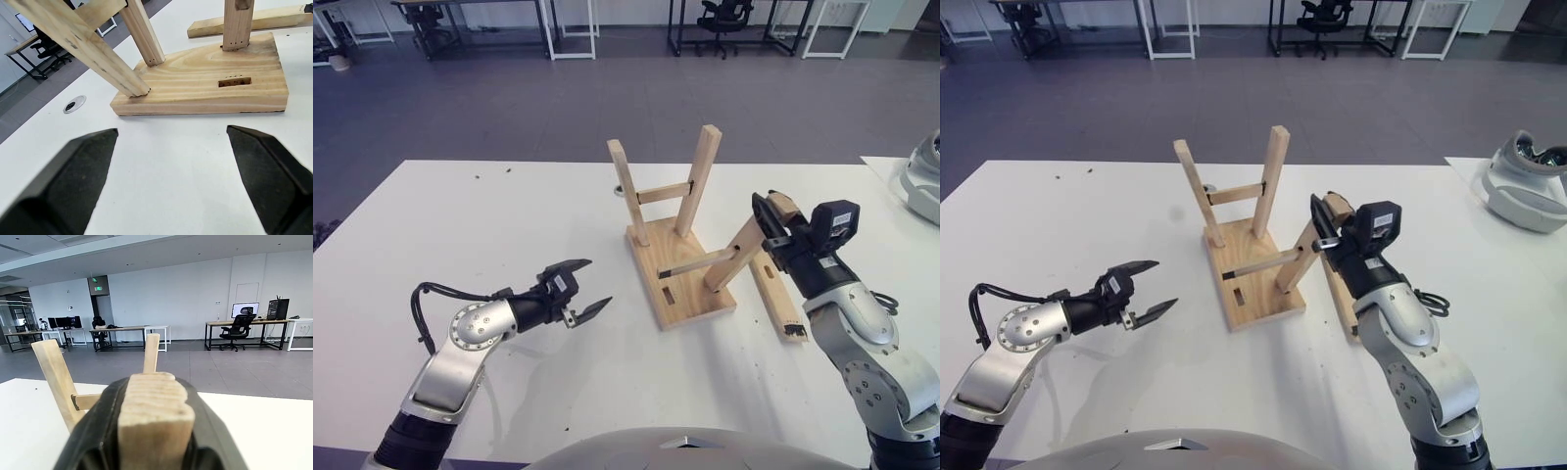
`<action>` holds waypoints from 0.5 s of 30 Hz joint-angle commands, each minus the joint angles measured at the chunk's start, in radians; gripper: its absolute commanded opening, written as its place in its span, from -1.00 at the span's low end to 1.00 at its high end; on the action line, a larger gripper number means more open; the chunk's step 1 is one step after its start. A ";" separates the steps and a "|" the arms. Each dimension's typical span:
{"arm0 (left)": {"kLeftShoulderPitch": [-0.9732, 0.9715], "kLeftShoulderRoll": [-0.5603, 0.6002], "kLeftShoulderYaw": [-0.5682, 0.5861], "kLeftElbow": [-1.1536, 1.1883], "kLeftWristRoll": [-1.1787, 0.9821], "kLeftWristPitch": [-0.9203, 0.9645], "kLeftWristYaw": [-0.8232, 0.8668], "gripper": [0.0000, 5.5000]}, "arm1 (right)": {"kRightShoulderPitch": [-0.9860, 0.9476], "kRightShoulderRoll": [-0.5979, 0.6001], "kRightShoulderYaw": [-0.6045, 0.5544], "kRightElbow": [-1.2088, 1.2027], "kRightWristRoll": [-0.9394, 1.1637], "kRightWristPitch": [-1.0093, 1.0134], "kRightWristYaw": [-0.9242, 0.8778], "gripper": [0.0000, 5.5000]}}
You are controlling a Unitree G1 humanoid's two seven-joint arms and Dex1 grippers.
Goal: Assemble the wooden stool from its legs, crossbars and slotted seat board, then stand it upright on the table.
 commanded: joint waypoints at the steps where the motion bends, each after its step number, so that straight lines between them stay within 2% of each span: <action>1: -0.018 0.005 0.005 0.014 0.017 0.007 0.014 0.49 | 0.007 -0.021 -0.004 0.100 -0.009 0.121 0.044 -0.59; 3: -0.026 0.005 0.006 0.019 0.019 0.006 0.018 0.49 | -0.050 -0.013 -0.037 0.091 0.056 0.136 0.059 -0.59; 4: -0.029 0.005 0.007 0.020 0.020 0.006 0.019 0.49 | -0.068 -0.005 -0.051 0.085 0.090 0.142 0.069 -0.45; 11: -0.049 0.006 0.015 0.047 0.020 -0.006 0.019 0.49 | -0.263 -0.008 -0.164 0.007 0.155 0.087 0.154 0.00; 15: -0.065 0.007 0.027 0.070 0.018 -0.016 0.019 0.49 | -0.467 -0.061 -0.338 0.101 0.290 0.104 0.104 0.28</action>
